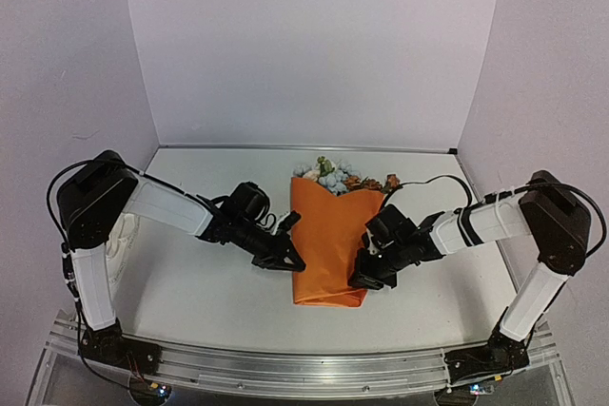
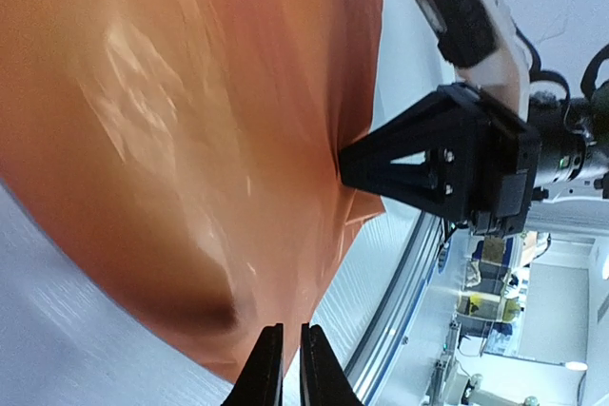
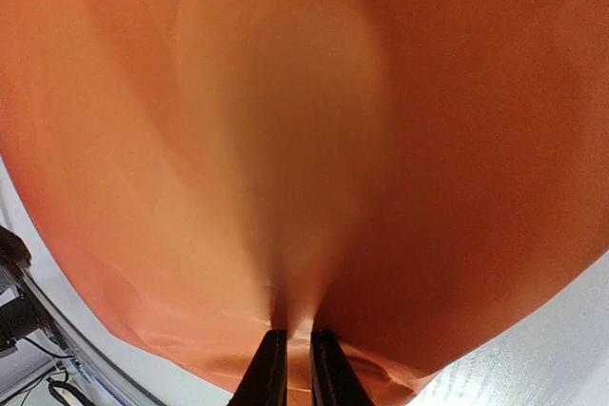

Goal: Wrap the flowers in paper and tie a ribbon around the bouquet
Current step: Press the fold line on the folded bouquet.

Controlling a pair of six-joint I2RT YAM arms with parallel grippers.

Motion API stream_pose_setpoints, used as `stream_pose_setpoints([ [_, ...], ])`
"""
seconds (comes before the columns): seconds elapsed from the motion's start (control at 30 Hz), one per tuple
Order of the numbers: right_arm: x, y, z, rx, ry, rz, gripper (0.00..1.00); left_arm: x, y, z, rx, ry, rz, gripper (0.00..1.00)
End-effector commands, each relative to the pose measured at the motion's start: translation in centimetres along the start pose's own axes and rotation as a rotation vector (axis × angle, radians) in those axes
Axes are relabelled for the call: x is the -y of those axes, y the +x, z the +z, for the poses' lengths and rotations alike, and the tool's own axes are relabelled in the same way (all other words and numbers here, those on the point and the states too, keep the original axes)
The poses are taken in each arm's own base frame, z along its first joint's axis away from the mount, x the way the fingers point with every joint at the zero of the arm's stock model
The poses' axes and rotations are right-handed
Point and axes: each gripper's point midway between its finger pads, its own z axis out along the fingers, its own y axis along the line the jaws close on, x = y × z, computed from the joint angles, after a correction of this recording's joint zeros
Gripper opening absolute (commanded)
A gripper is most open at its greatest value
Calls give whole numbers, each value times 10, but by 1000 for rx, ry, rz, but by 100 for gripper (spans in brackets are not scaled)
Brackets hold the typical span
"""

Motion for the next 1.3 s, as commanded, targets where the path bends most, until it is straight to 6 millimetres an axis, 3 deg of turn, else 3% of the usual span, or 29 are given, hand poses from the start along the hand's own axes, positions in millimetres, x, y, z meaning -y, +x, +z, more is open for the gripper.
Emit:
stream_pose_setpoints([
  [0.0, 16, 2, 5, 11, 75, -21, 12, 19, 24, 4, -79, 84, 28, 9],
  [0.23, 13, 2, 2, 12, 87, -46, 12, -13, 44, 18, -134, 24, -79, 8],
  [0.4, -5, 2, -11, 18, 82, -136, 15, -32, 54, 23, -158, -29, -132, 7],
  [0.7, -40, 19, -23, 3, 65, -286, 20, -37, 54, 25, -165, -45, -139, 7],
  [0.97, -20, 28, 2, -37, 145, -286, 18, -37, 56, 23, -164, -46, -144, 7],
  [1.27, 3, 31, 11, -54, 246, -258, 16, -28, 53, 20, -156, -26, -138, 7],
])
